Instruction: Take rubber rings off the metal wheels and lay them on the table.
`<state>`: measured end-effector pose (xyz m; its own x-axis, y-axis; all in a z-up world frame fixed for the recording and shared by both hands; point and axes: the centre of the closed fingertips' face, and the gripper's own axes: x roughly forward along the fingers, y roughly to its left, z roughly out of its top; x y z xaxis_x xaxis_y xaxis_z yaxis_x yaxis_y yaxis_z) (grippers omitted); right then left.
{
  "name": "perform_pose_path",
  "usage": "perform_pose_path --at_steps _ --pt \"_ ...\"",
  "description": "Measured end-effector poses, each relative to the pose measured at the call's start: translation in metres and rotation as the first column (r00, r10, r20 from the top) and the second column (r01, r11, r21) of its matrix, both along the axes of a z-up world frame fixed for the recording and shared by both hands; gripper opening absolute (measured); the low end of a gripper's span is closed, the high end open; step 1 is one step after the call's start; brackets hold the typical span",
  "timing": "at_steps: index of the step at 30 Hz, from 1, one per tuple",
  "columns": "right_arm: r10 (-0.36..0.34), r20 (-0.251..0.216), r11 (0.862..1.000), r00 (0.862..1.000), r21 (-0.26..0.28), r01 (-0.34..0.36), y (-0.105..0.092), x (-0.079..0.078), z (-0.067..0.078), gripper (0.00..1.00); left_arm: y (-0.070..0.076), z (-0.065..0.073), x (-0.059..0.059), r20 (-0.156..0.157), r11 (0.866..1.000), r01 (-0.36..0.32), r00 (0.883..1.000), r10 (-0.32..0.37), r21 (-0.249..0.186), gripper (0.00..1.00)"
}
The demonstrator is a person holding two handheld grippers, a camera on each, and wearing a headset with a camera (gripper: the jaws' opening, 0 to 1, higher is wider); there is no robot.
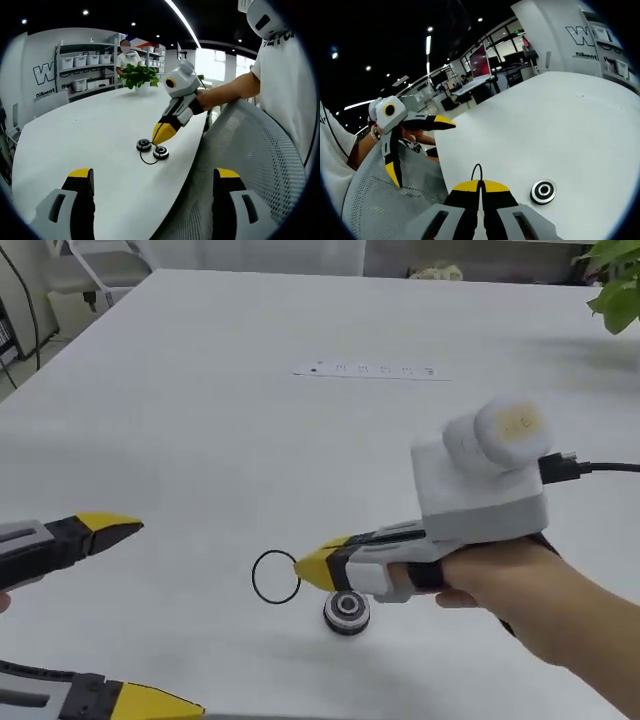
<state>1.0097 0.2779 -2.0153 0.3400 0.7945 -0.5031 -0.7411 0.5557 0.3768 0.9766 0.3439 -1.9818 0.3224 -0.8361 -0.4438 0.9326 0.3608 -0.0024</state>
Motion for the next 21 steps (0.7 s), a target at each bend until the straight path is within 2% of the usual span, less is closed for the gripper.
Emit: perform_pose_path --at_steps 3,9,15,21 --pt "-0.005 0.001 1.000 1.000 -0.030 0.005 0.002 0.001 -0.010 0.00 0.000 -0.002 -0.001 0.002 1.000 0.005 1.000 -0.005 0.011 0.97" --pt "-0.006 -0.032 0.999 0.999 -0.048 0.004 0.005 -0.002 -0.025 0.00 0.002 0.000 0.001 0.008 1.000 -0.007 1.000 0.007 0.002 0.96" --pt "-0.016 -0.002 0.993 1.000 -0.119 0.016 0.000 -0.002 -0.041 0.00 0.002 0.000 0.001 0.010 1.000 -0.006 1.000 0.006 0.000 0.95" --pt "-0.021 0.005 0.989 1.000 -0.148 0.022 -0.002 0.000 -0.050 0.00 0.003 -0.002 0.002 0.017 1.000 -0.008 1.000 0.007 0.016 0.92"
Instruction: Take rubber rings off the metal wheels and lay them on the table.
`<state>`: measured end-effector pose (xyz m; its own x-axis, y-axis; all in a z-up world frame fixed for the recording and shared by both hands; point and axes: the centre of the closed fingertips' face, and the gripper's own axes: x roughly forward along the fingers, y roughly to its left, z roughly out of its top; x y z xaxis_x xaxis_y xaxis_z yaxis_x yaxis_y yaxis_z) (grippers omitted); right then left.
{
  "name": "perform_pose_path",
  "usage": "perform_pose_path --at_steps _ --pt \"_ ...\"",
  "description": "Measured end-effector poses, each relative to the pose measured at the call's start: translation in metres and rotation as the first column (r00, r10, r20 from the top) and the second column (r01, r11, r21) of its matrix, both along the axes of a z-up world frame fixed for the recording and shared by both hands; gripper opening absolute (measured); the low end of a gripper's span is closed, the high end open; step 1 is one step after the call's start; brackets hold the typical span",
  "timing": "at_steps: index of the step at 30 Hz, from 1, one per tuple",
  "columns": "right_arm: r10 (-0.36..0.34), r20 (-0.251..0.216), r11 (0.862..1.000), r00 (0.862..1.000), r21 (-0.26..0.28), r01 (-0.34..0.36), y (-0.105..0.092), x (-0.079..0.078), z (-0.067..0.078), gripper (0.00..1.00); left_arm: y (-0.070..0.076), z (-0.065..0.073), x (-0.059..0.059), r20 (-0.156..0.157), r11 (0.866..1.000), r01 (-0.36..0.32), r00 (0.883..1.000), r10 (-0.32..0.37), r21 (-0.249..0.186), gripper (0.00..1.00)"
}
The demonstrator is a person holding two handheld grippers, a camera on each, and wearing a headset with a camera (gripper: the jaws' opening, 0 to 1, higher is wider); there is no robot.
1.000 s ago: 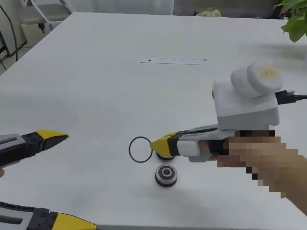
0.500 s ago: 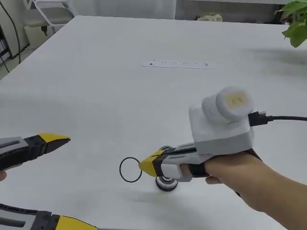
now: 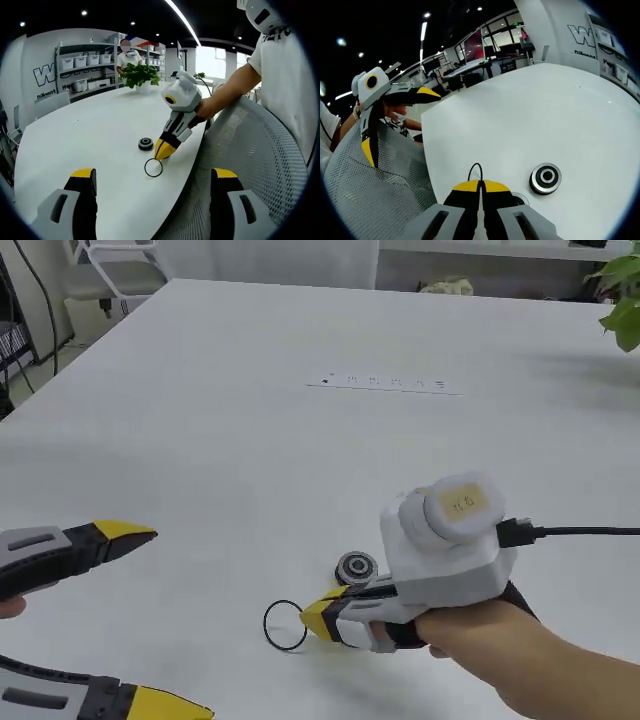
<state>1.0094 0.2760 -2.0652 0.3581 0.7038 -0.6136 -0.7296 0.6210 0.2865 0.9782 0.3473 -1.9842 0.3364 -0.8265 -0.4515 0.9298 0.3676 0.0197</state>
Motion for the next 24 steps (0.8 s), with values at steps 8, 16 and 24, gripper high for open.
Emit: perform_pose_path --at_steps 8,16,24 --pt "-0.003 0.059 1.000 0.998 -0.026 0.004 -0.002 0.008 0.000 0.00 0.000 0.001 0.001 -0.001 1.000 -0.001 1.000 0.001 -0.005 0.91" --pt "-0.021 0.064 1.000 0.998 -0.019 0.022 -0.008 0.014 0.005 0.05 0.000 0.000 0.001 -0.005 1.000 -0.001 1.000 0.001 -0.003 0.90" --pt "-0.071 0.067 0.995 0.995 0.073 0.066 -0.013 0.023 0.033 0.03 0.000 0.000 0.000 -0.009 1.000 0.002 1.000 -0.002 -0.003 0.89"
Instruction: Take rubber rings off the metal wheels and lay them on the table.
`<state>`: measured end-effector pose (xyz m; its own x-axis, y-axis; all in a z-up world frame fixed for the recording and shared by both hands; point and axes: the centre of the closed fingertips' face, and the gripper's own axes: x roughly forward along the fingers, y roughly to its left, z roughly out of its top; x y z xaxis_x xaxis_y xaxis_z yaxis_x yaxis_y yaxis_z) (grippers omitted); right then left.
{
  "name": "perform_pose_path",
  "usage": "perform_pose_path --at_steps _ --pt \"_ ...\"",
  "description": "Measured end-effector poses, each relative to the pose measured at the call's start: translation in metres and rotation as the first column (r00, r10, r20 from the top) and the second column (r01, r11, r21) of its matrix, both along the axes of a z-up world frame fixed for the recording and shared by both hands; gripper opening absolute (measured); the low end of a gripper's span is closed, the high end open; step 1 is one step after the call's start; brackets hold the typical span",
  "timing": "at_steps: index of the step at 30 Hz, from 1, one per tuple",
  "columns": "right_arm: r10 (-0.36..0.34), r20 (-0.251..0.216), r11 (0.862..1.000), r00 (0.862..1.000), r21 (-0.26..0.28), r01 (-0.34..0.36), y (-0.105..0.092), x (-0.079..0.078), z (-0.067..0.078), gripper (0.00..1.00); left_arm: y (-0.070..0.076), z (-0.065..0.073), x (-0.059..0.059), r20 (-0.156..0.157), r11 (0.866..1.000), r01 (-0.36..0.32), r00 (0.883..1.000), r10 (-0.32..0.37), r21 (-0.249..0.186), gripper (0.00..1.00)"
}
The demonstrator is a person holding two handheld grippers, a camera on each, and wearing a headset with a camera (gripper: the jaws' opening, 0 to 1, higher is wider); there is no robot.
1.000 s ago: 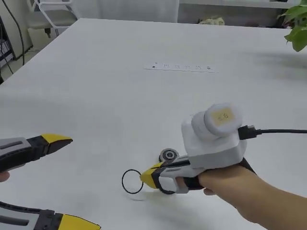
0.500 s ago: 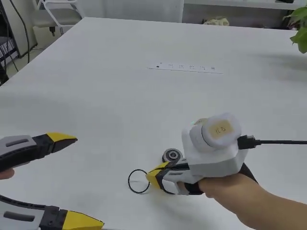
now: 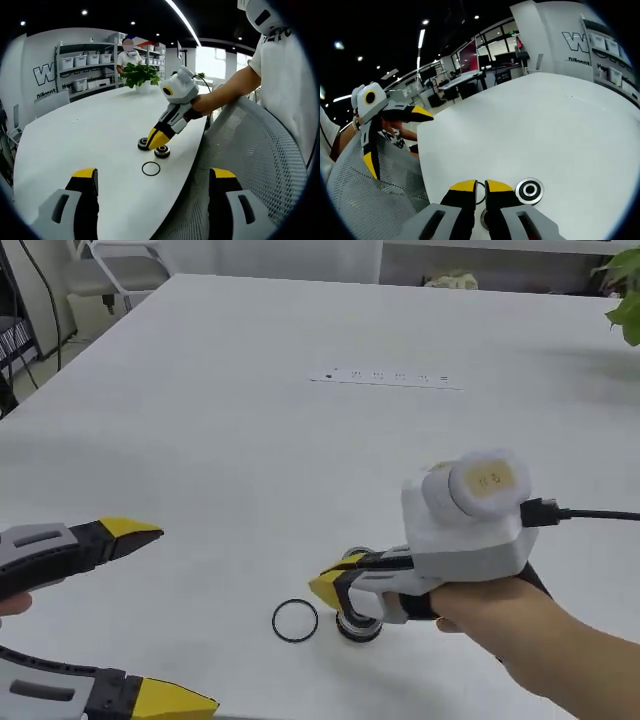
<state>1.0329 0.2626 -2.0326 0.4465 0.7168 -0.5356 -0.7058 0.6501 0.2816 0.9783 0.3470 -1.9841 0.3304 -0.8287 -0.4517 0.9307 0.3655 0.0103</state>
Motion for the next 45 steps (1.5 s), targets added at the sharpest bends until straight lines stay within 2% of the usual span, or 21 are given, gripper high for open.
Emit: perform_pose_path --at_steps 3,12,14,17,26,30,34,36,38,42,45 --pt "-0.015 0.027 1.000 1.000 0.028 0.015 -0.004 0.004 0.013 0.03 0.000 0.000 0.000 -0.002 1.000 -0.001 1.000 0.001 0.001 0.89" --pt "-0.013 0.105 0.999 0.994 0.053 0.008 -0.014 0.005 0.039 0.07 0.000 -0.002 -0.002 -0.007 1.000 0.003 1.000 -0.003 0.006 0.89" --pt "0.000 0.121 0.999 0.993 0.048 -0.006 -0.016 0.005 0.041 0.08 0.000 -0.002 -0.002 -0.008 1.000 0.004 1.000 -0.004 0.008 0.89" --pt "0.010 0.171 1.000 0.985 0.017 -0.013 -0.024 0.009 0.045 0.10 0.000 -0.002 -0.003 -0.011 1.000 0.010 1.000 -0.010 0.010 0.90" --pt "0.023 0.206 0.999 0.978 0.024 -0.029 -0.039 0.008 0.051 0.15 -0.002 -0.003 -0.006 -0.013 0.999 0.029 1.000 -0.028 0.019 0.90" --pt "0.072 0.205 0.997 0.976 -0.042 -0.065 -0.047 0.005 0.038 0.16 -0.004 -0.002 -0.007 -0.012 0.999 0.039 0.999 -0.038 0.018 0.91" --pt "0.107 0.167 0.992 0.980 -0.085 -0.094 -0.055 0.001 0.022 0.18 -0.004 -0.001 -0.008 0.001 0.998 0.059 0.998 -0.059 0.035 0.91" --pt "0.119 0.144 0.987 0.982 -0.126 -0.101 -0.060 -0.001 0.012 0.18 -0.004 -0.001 -0.008 -0.003 0.997 0.063 0.998 -0.063 0.052 0.91" --pt "0.136 0.123 0.980 0.983 -0.165 -0.115 -0.064 -0.002 0.002 0.18 -0.004 -0.001 -0.009 -0.007 0.996 0.064 0.998 -0.063 0.059 0.91" --pt "0.177 0.085 0.969 0.981 -0.190 -0.158 -0.061 -0.010 -0.009 0.20 -0.006 0.002 -0.011 0.000 0.995 0.078 0.997 -0.078 0.062 0.90" --pt "0.222 0.055 0.949 0.974 -0.243 -0.202 -0.063 -0.018 -0.021 0.21 -0.007 0.005 -0.011 0.016 0.993 0.089 0.996 -0.090 0.077 0.90"
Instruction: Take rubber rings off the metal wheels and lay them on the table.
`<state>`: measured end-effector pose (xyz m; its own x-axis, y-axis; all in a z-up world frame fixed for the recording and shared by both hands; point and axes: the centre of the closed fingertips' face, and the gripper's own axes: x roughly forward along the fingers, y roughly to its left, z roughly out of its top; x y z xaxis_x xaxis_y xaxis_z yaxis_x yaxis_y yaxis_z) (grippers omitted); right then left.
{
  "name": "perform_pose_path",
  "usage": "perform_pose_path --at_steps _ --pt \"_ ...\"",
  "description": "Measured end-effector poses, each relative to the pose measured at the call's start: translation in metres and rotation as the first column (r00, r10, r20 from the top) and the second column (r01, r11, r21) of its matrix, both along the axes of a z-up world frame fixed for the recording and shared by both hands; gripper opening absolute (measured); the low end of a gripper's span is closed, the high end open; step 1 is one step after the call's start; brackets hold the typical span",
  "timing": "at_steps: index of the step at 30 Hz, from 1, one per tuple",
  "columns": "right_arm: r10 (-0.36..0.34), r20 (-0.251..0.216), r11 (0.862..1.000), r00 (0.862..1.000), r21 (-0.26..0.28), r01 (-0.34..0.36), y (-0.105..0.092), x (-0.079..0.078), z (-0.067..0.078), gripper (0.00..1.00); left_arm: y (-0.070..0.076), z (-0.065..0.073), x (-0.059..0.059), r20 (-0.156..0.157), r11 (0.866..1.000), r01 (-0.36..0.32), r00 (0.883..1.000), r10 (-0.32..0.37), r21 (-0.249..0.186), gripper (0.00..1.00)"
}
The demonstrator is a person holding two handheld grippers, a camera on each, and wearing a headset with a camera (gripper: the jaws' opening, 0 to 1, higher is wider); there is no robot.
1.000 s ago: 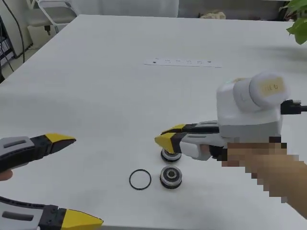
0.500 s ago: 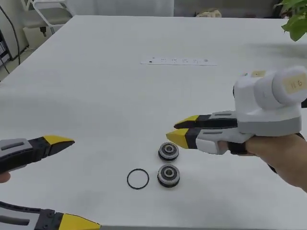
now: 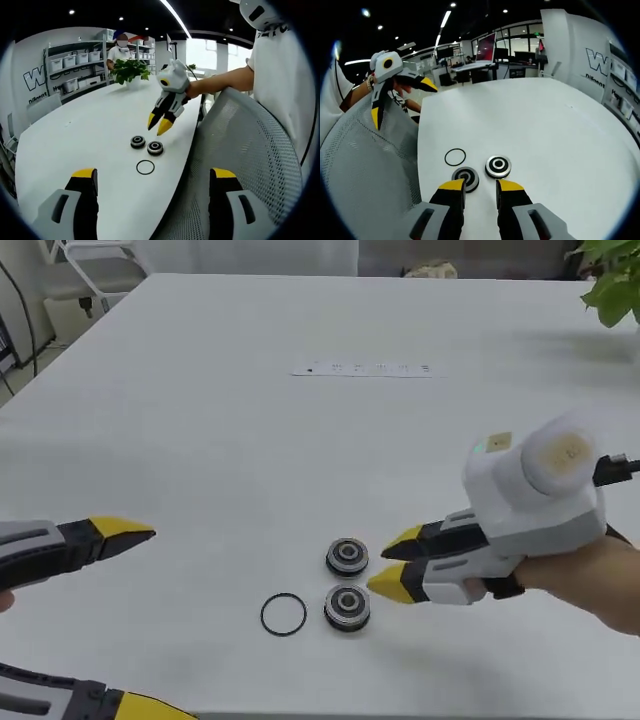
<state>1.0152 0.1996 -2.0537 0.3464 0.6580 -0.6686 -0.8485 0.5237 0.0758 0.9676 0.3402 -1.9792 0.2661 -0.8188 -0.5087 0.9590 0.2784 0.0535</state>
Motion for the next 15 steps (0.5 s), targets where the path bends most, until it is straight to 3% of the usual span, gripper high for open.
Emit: perform_pose_path --at_steps 4,6,11,15 --pt "0.048 -0.032 0.998 0.998 -0.037 -0.050 0.003 -0.010 -0.011 0.23 -0.007 0.007 0.000 0.001 1.000 0.004 1.000 -0.004 -0.008 0.90" --pt "0.057 -0.041 0.997 0.998 -0.045 -0.058 0.003 -0.012 -0.015 0.25 -0.016 0.017 -0.001 0.028 0.999 0.025 0.999 -0.024 -0.033 0.89" --pt "0.075 -0.062 0.995 0.995 -0.065 -0.079 0.003 -0.016 -0.024 0.27 -0.037 0.036 -0.008 0.046 0.990 0.110 0.993 -0.107 -0.089 0.88" --pt "0.091 -0.075 0.993 0.993 -0.069 -0.097 0.005 -0.020 -0.028 0.29 -0.051 0.049 -0.008 0.087 0.982 0.166 0.984 -0.158 -0.087 0.87"
